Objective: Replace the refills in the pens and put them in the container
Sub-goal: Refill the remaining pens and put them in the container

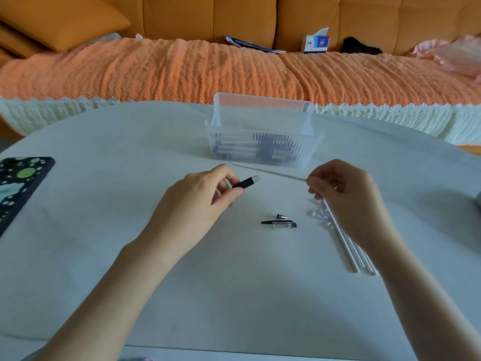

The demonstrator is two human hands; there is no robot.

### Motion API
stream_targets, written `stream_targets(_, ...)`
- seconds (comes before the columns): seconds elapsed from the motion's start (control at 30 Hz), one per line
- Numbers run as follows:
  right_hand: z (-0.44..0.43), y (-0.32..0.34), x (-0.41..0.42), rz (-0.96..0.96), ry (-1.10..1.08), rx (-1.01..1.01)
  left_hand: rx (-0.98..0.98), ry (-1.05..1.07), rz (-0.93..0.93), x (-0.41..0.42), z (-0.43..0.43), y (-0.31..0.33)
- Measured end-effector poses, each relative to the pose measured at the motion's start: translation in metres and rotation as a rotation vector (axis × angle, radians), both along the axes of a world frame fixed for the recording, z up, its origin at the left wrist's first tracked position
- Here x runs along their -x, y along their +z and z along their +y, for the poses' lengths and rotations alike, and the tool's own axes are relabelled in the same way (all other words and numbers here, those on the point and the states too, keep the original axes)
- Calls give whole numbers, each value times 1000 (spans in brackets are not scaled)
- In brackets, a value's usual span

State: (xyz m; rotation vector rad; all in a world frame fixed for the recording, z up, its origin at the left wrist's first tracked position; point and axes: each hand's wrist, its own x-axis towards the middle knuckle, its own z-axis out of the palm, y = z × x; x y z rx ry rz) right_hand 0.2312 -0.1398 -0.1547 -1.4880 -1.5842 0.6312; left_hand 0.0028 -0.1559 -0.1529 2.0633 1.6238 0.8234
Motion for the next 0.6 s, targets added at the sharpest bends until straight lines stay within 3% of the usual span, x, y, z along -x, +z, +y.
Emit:
stream_targets(0.2,-8,-4,-15,137,35,13,10,28,13,6,0,-2)
stream_targets(0.6,-5,-6,-23,154,74,14,-45,66,-34,13,4,-3)
